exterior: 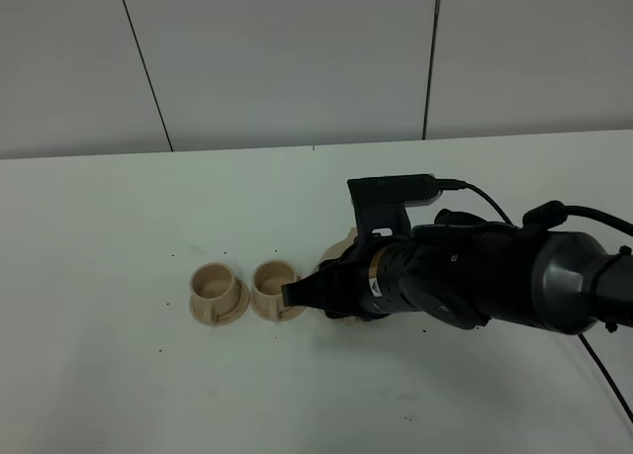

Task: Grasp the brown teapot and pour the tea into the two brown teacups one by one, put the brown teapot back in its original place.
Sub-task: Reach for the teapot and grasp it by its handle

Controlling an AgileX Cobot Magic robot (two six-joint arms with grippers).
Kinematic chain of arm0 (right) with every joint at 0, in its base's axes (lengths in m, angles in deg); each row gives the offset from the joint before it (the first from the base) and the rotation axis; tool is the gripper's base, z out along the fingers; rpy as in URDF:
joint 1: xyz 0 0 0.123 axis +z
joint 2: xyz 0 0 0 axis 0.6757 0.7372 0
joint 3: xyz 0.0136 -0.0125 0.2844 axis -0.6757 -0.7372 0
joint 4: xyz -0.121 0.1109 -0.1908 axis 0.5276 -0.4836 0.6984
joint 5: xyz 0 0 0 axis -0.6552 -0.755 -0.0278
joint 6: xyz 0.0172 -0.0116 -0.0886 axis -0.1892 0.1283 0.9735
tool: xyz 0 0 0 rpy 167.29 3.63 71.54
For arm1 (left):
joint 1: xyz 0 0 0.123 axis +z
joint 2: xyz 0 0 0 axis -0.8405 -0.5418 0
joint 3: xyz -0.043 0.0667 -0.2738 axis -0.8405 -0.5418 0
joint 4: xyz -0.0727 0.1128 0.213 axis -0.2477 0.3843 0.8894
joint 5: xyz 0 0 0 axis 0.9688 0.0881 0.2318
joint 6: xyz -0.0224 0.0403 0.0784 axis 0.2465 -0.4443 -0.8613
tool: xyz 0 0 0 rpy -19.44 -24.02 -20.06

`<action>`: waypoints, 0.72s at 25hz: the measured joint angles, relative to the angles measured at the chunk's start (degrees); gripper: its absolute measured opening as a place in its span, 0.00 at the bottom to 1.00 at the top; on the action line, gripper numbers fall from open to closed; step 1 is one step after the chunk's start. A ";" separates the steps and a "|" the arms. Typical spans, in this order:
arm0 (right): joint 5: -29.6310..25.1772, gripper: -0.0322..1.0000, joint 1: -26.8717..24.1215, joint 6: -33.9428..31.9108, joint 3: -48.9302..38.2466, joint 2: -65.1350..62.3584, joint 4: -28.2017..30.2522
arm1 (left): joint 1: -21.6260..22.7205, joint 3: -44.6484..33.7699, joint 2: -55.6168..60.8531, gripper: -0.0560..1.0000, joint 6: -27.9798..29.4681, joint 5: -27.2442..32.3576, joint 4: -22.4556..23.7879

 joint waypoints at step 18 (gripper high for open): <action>-1.00 0.49 0.00 0.28 0.00 0.00 -4.35 | 0.00 0.00 0.00 0.36 0.00 0.00 0.00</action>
